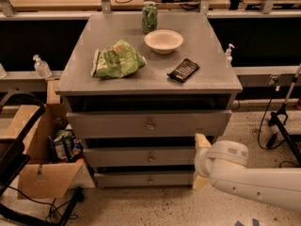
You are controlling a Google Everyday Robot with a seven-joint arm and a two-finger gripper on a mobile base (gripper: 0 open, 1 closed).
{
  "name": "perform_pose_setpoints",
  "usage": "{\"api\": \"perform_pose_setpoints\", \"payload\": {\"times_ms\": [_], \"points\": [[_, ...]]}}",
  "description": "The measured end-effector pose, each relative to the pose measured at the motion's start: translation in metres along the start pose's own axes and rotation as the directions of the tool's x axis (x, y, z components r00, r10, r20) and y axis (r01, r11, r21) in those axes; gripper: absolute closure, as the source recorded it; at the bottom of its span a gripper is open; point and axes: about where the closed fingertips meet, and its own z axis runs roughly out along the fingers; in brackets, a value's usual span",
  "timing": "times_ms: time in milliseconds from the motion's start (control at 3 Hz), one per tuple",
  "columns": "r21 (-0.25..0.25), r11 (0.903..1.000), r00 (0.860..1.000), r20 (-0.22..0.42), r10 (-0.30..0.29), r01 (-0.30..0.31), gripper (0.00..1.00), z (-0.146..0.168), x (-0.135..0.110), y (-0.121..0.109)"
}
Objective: Open middle drawer
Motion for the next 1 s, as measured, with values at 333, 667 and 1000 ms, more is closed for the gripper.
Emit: {"api": "perform_pose_setpoints", "payload": {"times_ms": [333,667,1000], "points": [[-0.024,0.9959,0.996,-0.027,-0.088,0.088,0.0,0.036,-0.003,0.022],[-0.063,0.984,0.982,-0.083,-0.171,0.167,0.0,0.075,0.004,0.048],[-0.063,0.9839,0.982,-0.083,-0.172,0.167,0.0,0.075,0.004,0.048]]}}
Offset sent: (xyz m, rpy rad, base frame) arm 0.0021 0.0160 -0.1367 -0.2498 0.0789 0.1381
